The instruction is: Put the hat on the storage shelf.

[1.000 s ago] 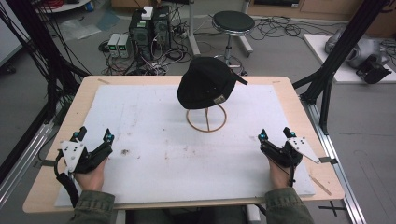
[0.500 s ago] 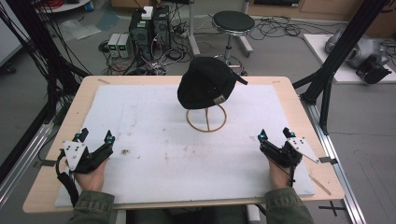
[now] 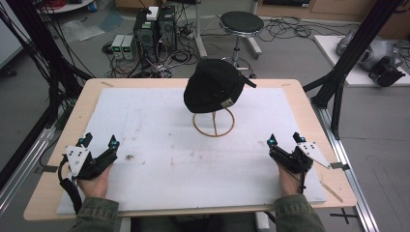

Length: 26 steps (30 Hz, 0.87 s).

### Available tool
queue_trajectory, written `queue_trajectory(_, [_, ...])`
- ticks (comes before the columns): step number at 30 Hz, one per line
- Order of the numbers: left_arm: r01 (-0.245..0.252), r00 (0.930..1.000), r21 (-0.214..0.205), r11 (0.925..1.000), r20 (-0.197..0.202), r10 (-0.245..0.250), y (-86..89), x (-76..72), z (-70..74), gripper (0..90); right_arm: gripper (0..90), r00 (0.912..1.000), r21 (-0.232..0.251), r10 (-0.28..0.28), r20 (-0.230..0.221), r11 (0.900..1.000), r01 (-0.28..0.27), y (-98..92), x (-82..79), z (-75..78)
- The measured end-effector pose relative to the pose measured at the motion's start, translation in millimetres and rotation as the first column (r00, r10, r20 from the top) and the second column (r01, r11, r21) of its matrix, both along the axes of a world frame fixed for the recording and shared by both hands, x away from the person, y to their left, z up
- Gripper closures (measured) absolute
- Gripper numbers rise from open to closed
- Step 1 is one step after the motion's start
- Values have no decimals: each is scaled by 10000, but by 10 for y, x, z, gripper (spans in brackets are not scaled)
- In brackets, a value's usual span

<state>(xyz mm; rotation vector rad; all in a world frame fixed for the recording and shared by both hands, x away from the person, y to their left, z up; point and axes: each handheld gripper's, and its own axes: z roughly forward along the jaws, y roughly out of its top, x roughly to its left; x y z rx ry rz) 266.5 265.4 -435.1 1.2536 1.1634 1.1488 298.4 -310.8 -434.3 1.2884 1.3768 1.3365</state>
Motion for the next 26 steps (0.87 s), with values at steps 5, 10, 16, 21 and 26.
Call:
queue_trajectory(5, [99, 9999, -92, 9999, -120, -100, -3, 7, -9, 224, 112, 10000, -37, 1, 3, 10000, -1, 1, 2, -1])
queue_trajectory(10, [154, 9998, -139, 9998, -159, -156, -6, 10, -12, 226, 112, 10000, -44, 26, -25, 10000, -27, -4, 5, -4])
queue_trajectory(16, [210, 9995, -203, 9996, -249, -215, -6, 17, -27, 227, 112, 9999, -4, 71, -82, 10000, -71, 2, 9, -6])
queue_trajectory(21, [172, 9995, -209, 9996, -252, -177, 2, 16, -32, 227, 112, 9999, -6, 84, -84, 10000, -84, 1, 12, -8])
queue_trajectory(26, [246, 9993, -221, 9995, -272, -252, -4, 22, -36, 227, 112, 9999, -46, 92, -106, 9999, -92, -1, 15, -10])
